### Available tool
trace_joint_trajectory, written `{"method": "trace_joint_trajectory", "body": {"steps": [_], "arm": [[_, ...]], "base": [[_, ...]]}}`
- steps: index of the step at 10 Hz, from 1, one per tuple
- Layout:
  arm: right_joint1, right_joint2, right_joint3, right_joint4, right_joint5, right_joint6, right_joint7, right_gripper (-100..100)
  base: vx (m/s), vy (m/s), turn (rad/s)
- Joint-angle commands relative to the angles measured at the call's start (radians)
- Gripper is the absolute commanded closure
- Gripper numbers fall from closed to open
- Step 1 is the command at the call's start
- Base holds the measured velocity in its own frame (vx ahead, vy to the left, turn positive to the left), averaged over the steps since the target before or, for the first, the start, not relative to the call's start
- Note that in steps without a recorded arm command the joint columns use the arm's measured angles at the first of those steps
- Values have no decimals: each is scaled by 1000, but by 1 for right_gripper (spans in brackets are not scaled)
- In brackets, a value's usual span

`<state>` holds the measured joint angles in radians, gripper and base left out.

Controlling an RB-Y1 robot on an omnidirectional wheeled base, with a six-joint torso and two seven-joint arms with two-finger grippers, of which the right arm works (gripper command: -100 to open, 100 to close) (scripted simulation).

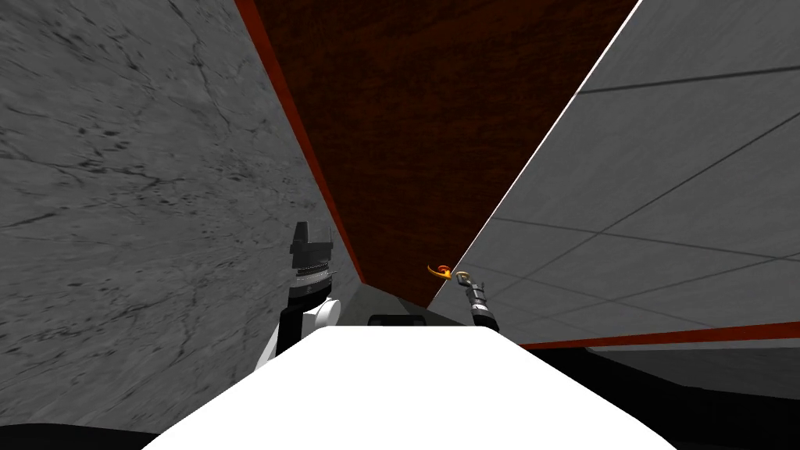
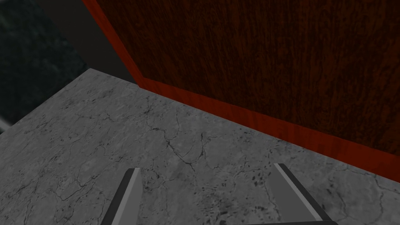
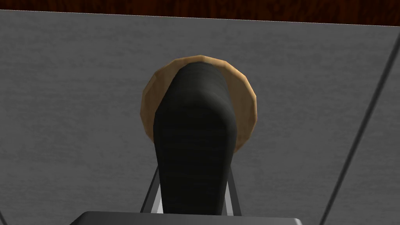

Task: Pull the door open

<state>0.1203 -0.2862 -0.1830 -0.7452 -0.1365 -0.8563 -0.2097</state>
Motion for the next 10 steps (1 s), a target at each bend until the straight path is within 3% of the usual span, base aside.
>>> {"method": "trace_joint_trajectory", "body": {"steps": [1,3,4,6,10], "arm": [[2,-2,-2,0,-1,0,0,100],[2,-2,-2,0,-1,0,0,100],[19,-21,-14,20,-14,0,-2,100],[24,-32,-17,30,-21,-1,-3,100],[7,-67,9,85,-50,-17,-11,100]], "base": [[-17,-5,10],[-4,0,-1],[-127,-47,-93],[-166,-35,-41],[-166,44,8]]}}
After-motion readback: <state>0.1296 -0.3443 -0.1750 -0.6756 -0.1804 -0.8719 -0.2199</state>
